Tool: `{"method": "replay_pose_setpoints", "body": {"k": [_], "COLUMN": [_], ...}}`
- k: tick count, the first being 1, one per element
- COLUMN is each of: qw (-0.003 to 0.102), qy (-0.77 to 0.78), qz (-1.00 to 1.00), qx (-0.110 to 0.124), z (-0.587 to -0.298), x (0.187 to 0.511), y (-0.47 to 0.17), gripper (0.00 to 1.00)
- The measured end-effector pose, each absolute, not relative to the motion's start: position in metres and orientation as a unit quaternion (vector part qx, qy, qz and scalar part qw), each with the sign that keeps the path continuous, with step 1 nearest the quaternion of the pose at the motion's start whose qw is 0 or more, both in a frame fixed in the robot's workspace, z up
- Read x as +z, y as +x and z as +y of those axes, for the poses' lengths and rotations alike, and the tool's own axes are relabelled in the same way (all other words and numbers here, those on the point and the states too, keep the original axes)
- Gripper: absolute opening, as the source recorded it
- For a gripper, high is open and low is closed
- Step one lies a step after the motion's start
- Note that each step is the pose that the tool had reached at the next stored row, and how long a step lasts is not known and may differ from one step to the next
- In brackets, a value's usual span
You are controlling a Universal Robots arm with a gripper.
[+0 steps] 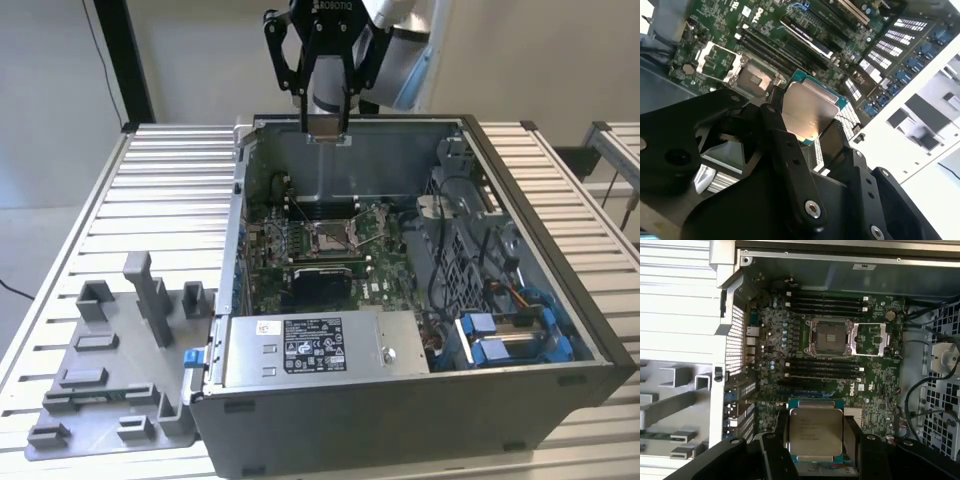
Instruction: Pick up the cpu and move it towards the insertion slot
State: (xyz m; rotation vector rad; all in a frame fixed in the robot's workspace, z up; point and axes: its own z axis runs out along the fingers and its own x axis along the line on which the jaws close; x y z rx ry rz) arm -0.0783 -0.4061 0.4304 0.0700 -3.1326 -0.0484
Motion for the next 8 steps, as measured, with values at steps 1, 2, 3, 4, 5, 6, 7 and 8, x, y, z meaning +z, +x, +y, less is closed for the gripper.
{"method": "replay_pose_setpoints", "body": {"k": [1,2,3,4,5,6,7,8], "qw": [0.004,0.004,0.004,0.004,0.004,0.004,0.004,0.004], "qy": [0.022,0.022,0.022,0.022,0.022,0.022,0.022,0.022], "qz": [-1.0,-1.0,-1.0,-1.0,-1.0,-1.0,-1.0,-1.0], "qx": [-0.015,-0.015,-0.015,-0.015,-0.015,-0.015,-0.015,-0.016], "z": [-0.403,-0.401,-0.398,-0.396,-0.394,-0.392,-0.39,-0.388], "x": [0.43,0.429,0.429,0.429,0.428,0.428,0.427,0.426], "y": [-0.078,-0.077,-0.076,-0.075,-0.074,-0.073,-0.072,-0.07], "gripper": [0.0,0.0,0.0,0.0,0.0,0.0,0.0,0.0]}}
